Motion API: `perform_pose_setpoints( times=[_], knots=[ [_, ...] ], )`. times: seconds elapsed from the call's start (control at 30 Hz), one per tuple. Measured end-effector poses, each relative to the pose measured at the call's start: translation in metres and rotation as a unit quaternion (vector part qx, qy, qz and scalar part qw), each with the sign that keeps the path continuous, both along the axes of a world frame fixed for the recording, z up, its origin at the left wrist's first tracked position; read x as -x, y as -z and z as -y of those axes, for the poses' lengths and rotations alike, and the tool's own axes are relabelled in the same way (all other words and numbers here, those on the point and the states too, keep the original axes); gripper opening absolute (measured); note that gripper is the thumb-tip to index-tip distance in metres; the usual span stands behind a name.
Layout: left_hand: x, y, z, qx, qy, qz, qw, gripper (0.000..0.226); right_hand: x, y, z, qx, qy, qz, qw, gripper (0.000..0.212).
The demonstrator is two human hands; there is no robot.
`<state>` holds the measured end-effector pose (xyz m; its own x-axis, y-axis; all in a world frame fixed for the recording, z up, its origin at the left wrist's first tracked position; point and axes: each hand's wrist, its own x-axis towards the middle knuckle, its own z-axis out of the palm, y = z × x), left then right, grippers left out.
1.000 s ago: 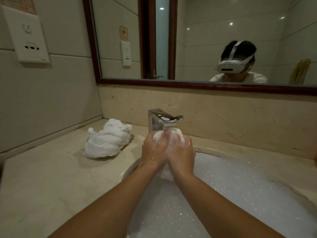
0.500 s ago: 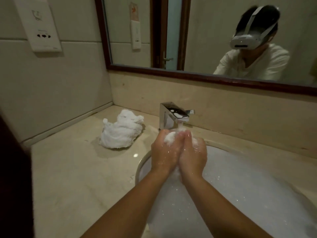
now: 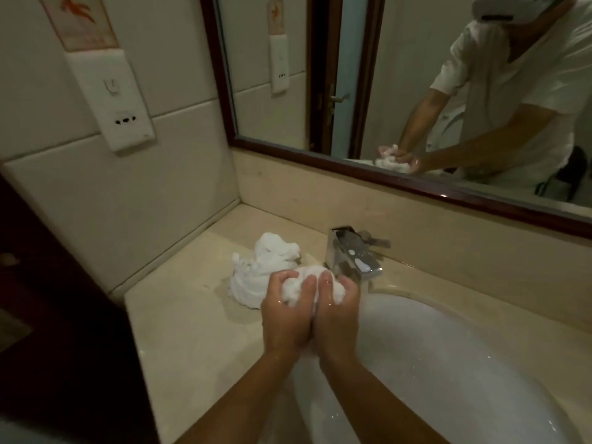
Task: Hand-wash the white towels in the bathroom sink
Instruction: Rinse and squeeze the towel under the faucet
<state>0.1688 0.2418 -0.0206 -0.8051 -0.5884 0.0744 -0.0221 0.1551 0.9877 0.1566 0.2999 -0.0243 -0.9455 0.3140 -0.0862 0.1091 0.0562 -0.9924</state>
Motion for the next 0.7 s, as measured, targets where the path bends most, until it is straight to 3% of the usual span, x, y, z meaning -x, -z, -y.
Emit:
perform_pose_setpoints(
  times=[0.13,0.2,0.27,0.33,0.4,0.6,0.7],
  knots=[
    [-0.004,-0.020,0.071,0.011,-0.030,0.025,0.999,0.040,0.004,-0.018,0.060,-0.047,-0.104,0.014,0.993,0.041],
    [-0.001,-0.018,0.103,0.086,-0.033,0.100,0.991,0.044,0.008,-0.015,0.082,-0.088,-0.160,0.049,0.982,0.046],
    [-0.002,-0.010,0.132,0.182,-0.041,0.207,0.960,0.044,0.008,-0.010,0.096,-0.130,-0.205,0.092,0.966,0.046],
    [-0.008,-0.005,0.150,0.200,-0.035,0.239,0.949,0.045,0.004,-0.007,0.101,-0.143,-0.221,0.111,0.958,0.050],
    [-0.012,-0.008,0.162,0.193,-0.015,0.213,0.958,0.047,0.001,-0.009,0.101,-0.146,-0.208,0.112,0.961,0.052],
    [0.009,-0.038,0.136,0.370,0.040,0.076,0.925,0.062,0.018,-0.035,0.077,-0.136,-0.138,0.090,0.977,0.031],
    [0.023,-0.053,0.100,0.368,0.095,0.032,0.924,0.053,0.024,-0.057,0.040,-0.118,-0.099,0.088,0.984,0.025]
  ],
)
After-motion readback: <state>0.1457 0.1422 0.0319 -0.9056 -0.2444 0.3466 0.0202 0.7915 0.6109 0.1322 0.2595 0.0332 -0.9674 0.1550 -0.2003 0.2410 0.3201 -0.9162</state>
